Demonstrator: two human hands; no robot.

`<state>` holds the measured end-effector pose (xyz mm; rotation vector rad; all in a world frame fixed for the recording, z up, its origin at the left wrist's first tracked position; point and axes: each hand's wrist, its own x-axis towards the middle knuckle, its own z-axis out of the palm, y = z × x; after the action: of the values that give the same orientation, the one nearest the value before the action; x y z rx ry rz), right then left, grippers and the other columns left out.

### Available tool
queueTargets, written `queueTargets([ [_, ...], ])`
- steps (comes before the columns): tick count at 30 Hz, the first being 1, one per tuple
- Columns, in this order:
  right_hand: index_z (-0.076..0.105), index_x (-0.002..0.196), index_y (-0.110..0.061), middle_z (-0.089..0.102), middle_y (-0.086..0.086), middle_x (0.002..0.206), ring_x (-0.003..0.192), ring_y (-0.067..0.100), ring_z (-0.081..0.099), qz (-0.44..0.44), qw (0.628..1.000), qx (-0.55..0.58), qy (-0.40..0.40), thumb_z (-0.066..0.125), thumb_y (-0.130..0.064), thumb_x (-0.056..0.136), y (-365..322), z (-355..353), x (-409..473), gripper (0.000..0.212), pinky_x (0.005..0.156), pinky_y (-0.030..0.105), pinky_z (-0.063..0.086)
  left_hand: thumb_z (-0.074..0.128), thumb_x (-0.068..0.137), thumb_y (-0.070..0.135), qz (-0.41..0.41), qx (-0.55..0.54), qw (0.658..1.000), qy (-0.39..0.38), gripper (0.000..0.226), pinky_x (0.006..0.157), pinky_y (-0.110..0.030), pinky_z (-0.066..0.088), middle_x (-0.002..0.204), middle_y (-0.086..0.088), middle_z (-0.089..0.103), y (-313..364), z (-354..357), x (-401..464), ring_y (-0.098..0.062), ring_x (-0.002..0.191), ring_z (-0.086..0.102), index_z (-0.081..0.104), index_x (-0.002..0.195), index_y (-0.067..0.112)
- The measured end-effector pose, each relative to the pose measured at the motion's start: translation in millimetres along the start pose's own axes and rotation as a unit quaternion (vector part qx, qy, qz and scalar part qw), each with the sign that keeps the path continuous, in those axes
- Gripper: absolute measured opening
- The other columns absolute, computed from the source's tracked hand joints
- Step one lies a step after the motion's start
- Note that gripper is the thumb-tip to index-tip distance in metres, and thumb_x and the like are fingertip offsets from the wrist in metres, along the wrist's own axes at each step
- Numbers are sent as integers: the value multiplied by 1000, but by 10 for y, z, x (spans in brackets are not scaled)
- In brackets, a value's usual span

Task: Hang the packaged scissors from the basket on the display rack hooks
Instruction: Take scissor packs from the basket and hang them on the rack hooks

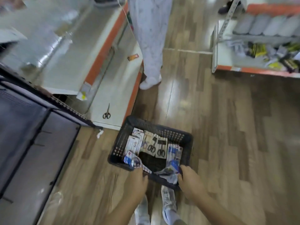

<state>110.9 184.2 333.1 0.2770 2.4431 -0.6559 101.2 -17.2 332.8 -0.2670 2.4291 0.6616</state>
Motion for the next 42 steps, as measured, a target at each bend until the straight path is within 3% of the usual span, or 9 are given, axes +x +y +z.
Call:
queueTargets([
  [3,51,107,-20,54,-3,102,84,14,55,12,999,-8,-35,37,-23,97,164,315,190,18,70,29,47,46,93,37,18,22,999,-23,17,75,-34,50,94,4,60,-181,185,133,-14,87,57,56,93,23],
  [11,47,116,-24,52,-6,112,100,11,53,23,994,4,-103,35,-22,98,456,1294,828,22,72,21,37,36,100,32,-30,93,992,-76,39,96,-20,34,137,3,44,-853,766,923,-12,125,41,40,135,17],
  [14,50,111,-21,55,-4,111,101,14,54,40,992,10,-118,38,-21,97,541,1692,1155,18,80,25,43,39,99,30,-34,96,992,-70,37,93,-22,38,135,5,46,-1189,969,1321,-12,122,44,41,134,19],
  [18,44,114,-20,55,-2,103,93,15,54,50,993,6,-109,37,-21,98,571,2231,1808,18,69,26,39,40,98,27,-17,116,992,-53,25,87,-23,39,120,3,51,-1633,1237,2037,-15,114,48,49,119,15],
  [22,42,137,-14,52,4,131,117,20,51,52,995,57,-61,40,-20,99,473,2523,2371,39,93,29,41,44,97,22,-2,117,993,-23,15,76,-27,36,103,-3,51,-1849,1314,2697,-21,99,52,51,102,10],
  [28,41,137,-10,49,8,134,116,23,51,10,993,112,-34,41,-22,100,301,3048,3396,39,92,34,44,52,94,24,-19,58,998,32,34,92,-34,39,123,-12,49,-2041,1543,3783,-26,113,48,49,121,3],
  [33,53,101,-16,52,-4,86,82,20,51,-31,982,183,8,39,-23,99,96,3383,4124,15,58,27,37,66,85,29,-54,44,996,53,61,101,-39,37,136,-18,38,-2268,1810,4414,-31,125,38,39,132,1],
  [38,58,100,-7,62,4,89,75,15,56,-16,966,257,3,43,-17,95,-157,3616,4621,19,59,26,41,73,78,30,-66,43,992,96,81,106,-43,32,144,-15,25,-2374,1986,4550,-32,132,26,27,141,5],
  [42,58,105,-5,61,16,105,98,31,58,-13,950,307,49,52,-31,85,-262,3855,4833,34,82,44,51,73,75,38,-79,5,987,142,80,104,-45,33,138,-17,31,-2321,2053,4586,-35,126,33,34,135,3],
])
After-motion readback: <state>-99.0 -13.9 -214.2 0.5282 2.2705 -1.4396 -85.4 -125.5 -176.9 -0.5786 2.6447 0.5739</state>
